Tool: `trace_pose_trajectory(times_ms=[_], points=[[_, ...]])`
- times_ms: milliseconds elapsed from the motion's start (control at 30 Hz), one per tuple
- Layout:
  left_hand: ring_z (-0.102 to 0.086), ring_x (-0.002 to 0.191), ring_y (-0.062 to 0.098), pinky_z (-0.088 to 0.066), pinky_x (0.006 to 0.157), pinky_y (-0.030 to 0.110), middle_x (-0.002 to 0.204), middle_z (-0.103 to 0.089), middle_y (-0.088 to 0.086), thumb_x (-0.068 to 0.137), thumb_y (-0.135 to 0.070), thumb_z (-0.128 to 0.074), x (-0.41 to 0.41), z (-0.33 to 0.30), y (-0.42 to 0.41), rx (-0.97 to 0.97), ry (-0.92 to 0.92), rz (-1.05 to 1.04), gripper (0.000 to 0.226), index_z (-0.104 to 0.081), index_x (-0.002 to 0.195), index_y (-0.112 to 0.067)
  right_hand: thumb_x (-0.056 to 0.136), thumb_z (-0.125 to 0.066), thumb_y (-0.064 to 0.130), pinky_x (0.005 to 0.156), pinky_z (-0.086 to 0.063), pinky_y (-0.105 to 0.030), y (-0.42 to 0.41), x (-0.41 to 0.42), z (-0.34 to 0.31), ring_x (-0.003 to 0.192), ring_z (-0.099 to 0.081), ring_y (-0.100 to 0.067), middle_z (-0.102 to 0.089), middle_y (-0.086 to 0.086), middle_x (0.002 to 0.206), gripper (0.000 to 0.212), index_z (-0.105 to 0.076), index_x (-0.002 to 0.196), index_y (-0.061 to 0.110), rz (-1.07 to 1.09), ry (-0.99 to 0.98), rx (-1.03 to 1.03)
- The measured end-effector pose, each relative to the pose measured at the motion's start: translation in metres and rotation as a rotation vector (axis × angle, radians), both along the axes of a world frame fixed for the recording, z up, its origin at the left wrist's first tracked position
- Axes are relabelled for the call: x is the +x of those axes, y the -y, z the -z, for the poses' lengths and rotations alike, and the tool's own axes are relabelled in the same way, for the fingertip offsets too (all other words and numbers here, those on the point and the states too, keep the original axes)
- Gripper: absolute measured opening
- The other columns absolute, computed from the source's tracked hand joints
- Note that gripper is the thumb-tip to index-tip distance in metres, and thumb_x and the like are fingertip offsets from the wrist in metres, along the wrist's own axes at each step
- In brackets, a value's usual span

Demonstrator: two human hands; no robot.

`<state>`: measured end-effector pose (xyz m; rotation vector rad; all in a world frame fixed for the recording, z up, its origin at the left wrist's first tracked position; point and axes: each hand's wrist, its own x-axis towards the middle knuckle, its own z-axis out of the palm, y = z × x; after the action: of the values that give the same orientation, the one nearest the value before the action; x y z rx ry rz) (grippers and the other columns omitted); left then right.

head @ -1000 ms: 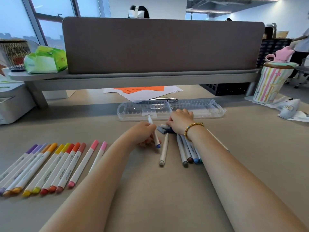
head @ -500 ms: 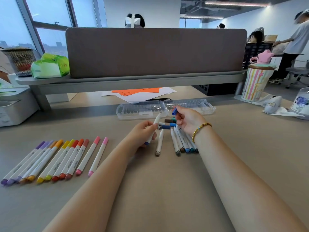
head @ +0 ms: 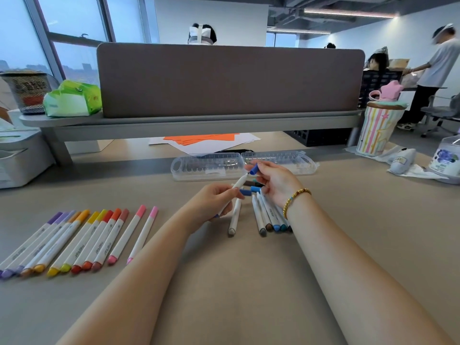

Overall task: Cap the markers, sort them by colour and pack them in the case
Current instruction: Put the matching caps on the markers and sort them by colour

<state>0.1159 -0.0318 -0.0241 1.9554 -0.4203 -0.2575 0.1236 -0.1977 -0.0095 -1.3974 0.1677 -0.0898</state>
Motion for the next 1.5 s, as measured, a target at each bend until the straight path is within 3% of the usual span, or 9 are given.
trace_pose_trajectory(times_ms=[267, 433, 600, 833, 933, 1033, 1167, 1300, 1500], points=[[-0.032, 0.046, 0.009, -0.029, 0.042, 0.018, 0.055, -0.04, -0.001, 0.1, -0.03, -0.04, 0.0, 0.0, 0.003, 0.005, -0.025, 0.002, 0.028, -0.064, 0.089, -0.02, 0.099, -0.043, 0.017, 0.059, -0.037, -0.022, -0.003, 0.002, -0.002, 0.088, -0.05, -0.016, -0.067, -0.003, 0.113, 0.025, -0.065, 0.087, 0.024, 0.067, 0.079, -0.179], [-0.027, 0.039, 0.009, -0.024, 0.042, 0.022, 0.048, -0.036, -0.003, 0.1, -0.035, -0.035, -0.001, -0.001, 0.007, 0.002, -0.04, -0.023, 0.038, -0.048, 0.073, -0.014, 0.098, -0.045, 0.019, 0.083, -0.045, -0.032, -0.015, 0.0, -0.002, 0.103, -0.054, -0.022, -0.066, -0.004, 0.114, 0.022, -0.067, 0.098, 0.021, -0.003, 0.089, -0.339], [-0.027, 0.044, 0.013, -0.026, 0.043, 0.023, 0.053, -0.036, -0.001, 0.099, -0.046, -0.027, -0.001, -0.008, 0.016, 0.16, 0.006, -0.106, 0.045, -0.042, 0.071, -0.014, 0.099, -0.043, 0.018, 0.06, -0.039, -0.012, -0.021, -0.002, -0.009, 0.086, -0.052, -0.011, -0.062, -0.002, 0.102, 0.028, -0.065, 0.114, 0.01, 0.02, 0.183, -0.512], [-0.031, 0.044, 0.013, -0.031, 0.042, 0.022, 0.054, -0.04, 0.001, 0.1, -0.043, -0.025, -0.001, -0.013, 0.024, 0.262, -0.015, -0.125, 0.046, -0.045, 0.072, -0.012, 0.099, -0.042, 0.016, 0.063, -0.036, -0.01, -0.015, 0.0, -0.014, 0.072, -0.047, 0.0, -0.058, 0.008, 0.079, 0.028, -0.065, 0.113, 0.008, -0.042, 0.154, -0.677], [-0.042, 0.047, 0.013, -0.04, 0.047, 0.021, 0.059, -0.046, 0.001, 0.1, -0.041, -0.03, 0.005, -0.011, 0.018, 0.402, 0.001, -0.157, 0.045, -0.054, 0.072, -0.015, 0.099, -0.041, 0.018, 0.066, -0.039, -0.014, -0.003, -0.003, -0.015, 0.075, -0.05, -0.002, -0.063, 0.007, 0.088, 0.028, -0.062, 0.117, 0.011, -0.049, 0.091, -0.655], [-0.044, 0.049, 0.014, -0.04, 0.049, 0.021, 0.061, -0.049, 0.003, 0.099, -0.036, -0.037, 0.013, -0.008, 0.003, 0.536, -0.007, -0.188, 0.038, -0.057, 0.077, -0.013, 0.099, -0.04, 0.013, 0.086, -0.043, -0.027, 0.013, -0.002, -0.015, 0.073, -0.048, 0.002, -0.064, 0.003, 0.091, 0.028, -0.059, 0.119, 0.01, 0.052, 0.071, -0.654], [-0.048, 0.053, 0.019, -0.041, 0.054, 0.025, 0.076, -0.058, 0.012, 0.097, -0.033, -0.044, 0.019, -0.003, -0.006, 0.622, 0.016, -0.214, 0.025, -0.05, 0.098, -0.009, 0.099, -0.04, 0.012, 0.063, -0.037, -0.017, 0.028, -0.005, -0.012, 0.071, -0.047, 0.001, -0.067, -0.005, 0.106, 0.028, -0.061, 0.117, 0.011, -0.004, -0.014, -0.769], [-0.055, 0.098, 0.025, -0.039, 0.076, 0.028, 0.12, -0.057, 0.013, 0.095, -0.038, -0.046, 0.015, 0.005, 0.0, 0.743, 0.161, -0.235, 0.044, -0.041, 0.129, -0.01, 0.1, -0.039, 0.014, 0.06, -0.037, -0.018, 0.041, -0.008, -0.013, 0.081, -0.052, -0.008, -0.066, -0.004, 0.109, 0.028, -0.061, 0.116, 0.013, -0.03, -0.067, -0.806], [-0.054, 0.091, 0.019, -0.044, 0.08, 0.029, 0.117, -0.06, 0.009, 0.095, -0.041, -0.045, 0.014, 0.009, 0.004, 0.783, 0.234, -0.18, 0.047, -0.038, 0.134, -0.016, 0.097, -0.045, 0.014, 0.055, -0.036, -0.018, 0.065, -0.013, -0.017, 0.074, -0.049, -0.007, -0.065, -0.001, 0.099, 0.019, -0.064, 0.1, 0.016, -0.016, -0.15, -0.87]])
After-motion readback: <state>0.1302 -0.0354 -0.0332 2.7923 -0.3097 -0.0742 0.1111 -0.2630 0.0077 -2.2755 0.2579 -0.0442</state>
